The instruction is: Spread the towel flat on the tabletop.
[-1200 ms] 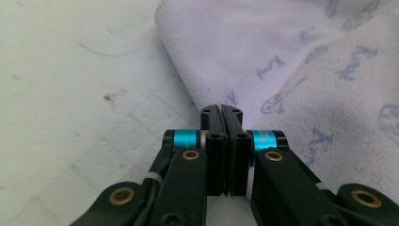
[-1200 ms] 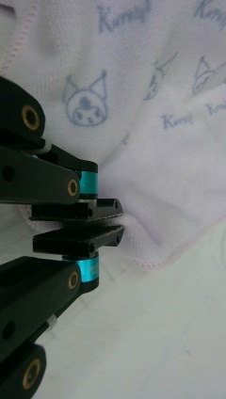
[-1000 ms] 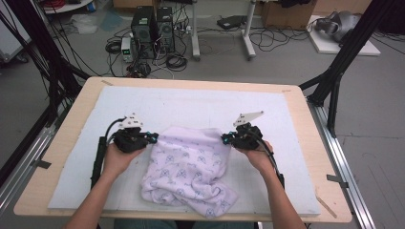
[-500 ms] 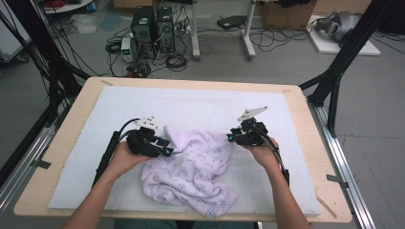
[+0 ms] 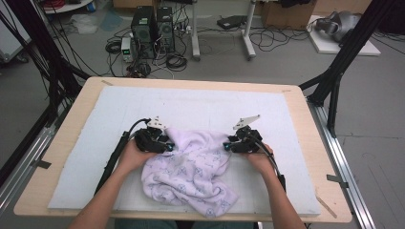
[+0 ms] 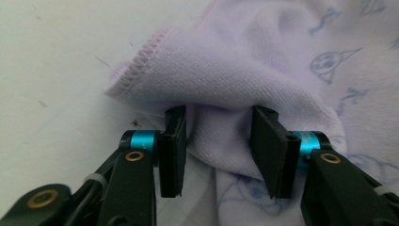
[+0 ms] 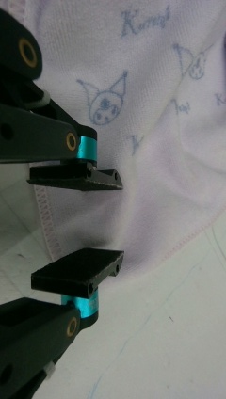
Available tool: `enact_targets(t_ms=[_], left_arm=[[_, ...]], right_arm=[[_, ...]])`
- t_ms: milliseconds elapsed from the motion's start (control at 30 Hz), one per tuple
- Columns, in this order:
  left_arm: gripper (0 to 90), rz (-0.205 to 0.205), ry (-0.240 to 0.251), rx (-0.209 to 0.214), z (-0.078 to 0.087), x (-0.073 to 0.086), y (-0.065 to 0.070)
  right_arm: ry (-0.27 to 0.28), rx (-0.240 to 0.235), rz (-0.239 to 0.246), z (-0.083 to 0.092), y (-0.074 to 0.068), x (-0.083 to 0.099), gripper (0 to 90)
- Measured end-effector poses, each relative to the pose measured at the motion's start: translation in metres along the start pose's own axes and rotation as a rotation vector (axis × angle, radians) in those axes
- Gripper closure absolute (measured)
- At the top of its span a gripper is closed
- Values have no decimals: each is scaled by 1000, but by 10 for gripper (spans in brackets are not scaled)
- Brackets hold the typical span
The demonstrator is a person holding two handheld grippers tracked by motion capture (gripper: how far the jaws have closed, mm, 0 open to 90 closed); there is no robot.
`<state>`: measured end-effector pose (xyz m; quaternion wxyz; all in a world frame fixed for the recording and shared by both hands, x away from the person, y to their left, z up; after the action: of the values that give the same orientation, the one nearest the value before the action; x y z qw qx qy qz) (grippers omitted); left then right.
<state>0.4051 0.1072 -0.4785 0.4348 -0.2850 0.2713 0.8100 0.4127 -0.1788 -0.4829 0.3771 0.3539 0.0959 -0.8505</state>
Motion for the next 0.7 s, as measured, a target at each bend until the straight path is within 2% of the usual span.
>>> enact_targets(t_ms=[33, 67, 100, 167, 233, 300, 400, 433, 467, 533, 567, 600, 633, 700], left_arm=[[621, -1, 16, -1, 0, -1, 0], [739, -12, 21, -12, -1, -2, 1], [780, -30, 14, -26, -1, -2, 3], [820, -55, 11, -55, 2, -4, 5], [827, -49, 31, -86, 11, -5, 3], [828, -41, 81, -120, 27, -9, -1], [829, -32, 180, -185, 56, -16, -4], [829, -36, 202, -200, 63, -18, -4], [828, -43, 246, -233, 74, -22, -4], [793, -46, 287, -246, 85, -25, -5], [734, -27, 291, -265, 88, -24, -8], [637, -11, 276, -263, 88, -22, -12], [589, 9, 257, -244, 86, -17, -15], [513, 35, 212, -239, 81, -7, -21]], right_arm=[[5, 2, -9, 0, 0, 1, 608], [1, 3, -12, 1, 0, 1, 654], [5, 3, -4, 1, 0, 0, 712], [7, -11, 9, 1, -1, 0, 809], [4, -12, 29, 1, -2, -1, 862], [4, 0, 43, 3, -2, -2, 870], [41, 15, 32, 10, 2, -5, 874], [59, 26, 31, 14, 4, -7, 875], [68, 31, 23, 17, 5, -9, 876], [96, 38, 10, 24, 8, -14, 875], [103, 35, 3, 25, 9, -16, 870], [114, 35, 0, 26, 8, -17, 855], [111, 27, -3, 26, 7, -17, 820], [95, 28, 5, 23, 6, -16, 728]])
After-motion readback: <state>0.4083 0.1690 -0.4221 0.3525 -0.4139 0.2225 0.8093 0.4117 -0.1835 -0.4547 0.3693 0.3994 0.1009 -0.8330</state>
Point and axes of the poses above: each handheld gripper's, and its own axes: z roughly backward along the jaws, x roughly out of its underside, y roughly to its right, the point moved 6 cm from there along -z, roughly forward along the jaws, and after that the axes turned 11 degrees about x, right-handed, at the moved point
